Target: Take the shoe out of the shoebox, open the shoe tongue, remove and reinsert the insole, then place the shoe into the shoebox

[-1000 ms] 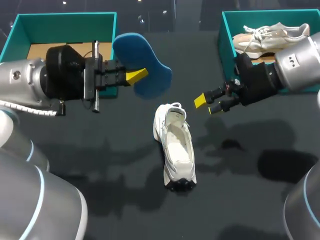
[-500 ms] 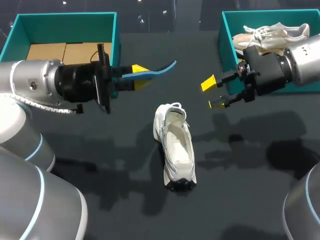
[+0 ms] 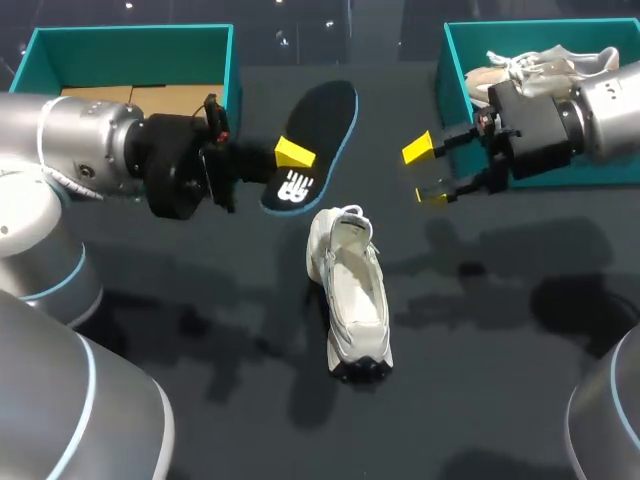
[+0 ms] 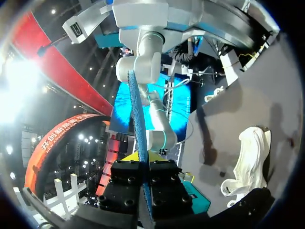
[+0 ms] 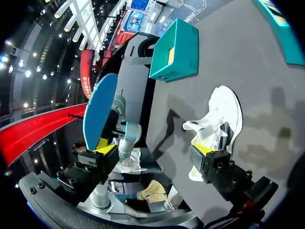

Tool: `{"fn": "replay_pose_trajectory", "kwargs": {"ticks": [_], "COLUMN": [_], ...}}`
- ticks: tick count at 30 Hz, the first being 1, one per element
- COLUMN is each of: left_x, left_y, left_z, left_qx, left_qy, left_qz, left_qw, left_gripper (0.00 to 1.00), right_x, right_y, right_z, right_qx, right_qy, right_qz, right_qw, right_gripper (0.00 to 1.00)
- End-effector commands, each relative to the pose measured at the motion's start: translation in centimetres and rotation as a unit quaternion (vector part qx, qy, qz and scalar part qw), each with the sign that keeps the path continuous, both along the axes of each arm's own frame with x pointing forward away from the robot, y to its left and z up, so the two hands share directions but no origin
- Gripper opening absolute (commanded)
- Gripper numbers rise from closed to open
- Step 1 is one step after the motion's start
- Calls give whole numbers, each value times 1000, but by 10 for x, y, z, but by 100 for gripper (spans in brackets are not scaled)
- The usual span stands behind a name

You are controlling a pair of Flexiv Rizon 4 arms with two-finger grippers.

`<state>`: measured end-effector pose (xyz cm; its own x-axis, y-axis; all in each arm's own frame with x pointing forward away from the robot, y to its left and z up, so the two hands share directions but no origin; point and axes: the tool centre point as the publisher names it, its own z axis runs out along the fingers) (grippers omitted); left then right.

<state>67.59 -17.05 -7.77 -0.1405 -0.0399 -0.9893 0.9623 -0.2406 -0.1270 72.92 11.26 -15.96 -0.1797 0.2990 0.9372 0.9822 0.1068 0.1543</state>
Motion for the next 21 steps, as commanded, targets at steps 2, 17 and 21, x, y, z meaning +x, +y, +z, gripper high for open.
{"fn": "replay_pose_trajectory", "kwargs": {"ticks": [2, 17, 21], "left_x": [15, 36, 36], "left_y": [-9, -21, -21], "left_z": [-14, -38, -38], "left_qx": [25, 59, 59], "left_qy": [-44, -35, -35], "left_qz": [-6, 44, 44], "left_qw": [999, 997, 997], "left_gripper": [0, 0, 0], "right_x": [-3, 0, 0], "right_y": [2, 11, 11], "right_z": [8, 15, 15], "right_qx": [11, 29, 29], "right_qy": [0, -2, -2], "right_qz": [-10, -12, -12], "right_qw": [1000, 1000, 1000], "right_gripper": [100, 100, 100]}}
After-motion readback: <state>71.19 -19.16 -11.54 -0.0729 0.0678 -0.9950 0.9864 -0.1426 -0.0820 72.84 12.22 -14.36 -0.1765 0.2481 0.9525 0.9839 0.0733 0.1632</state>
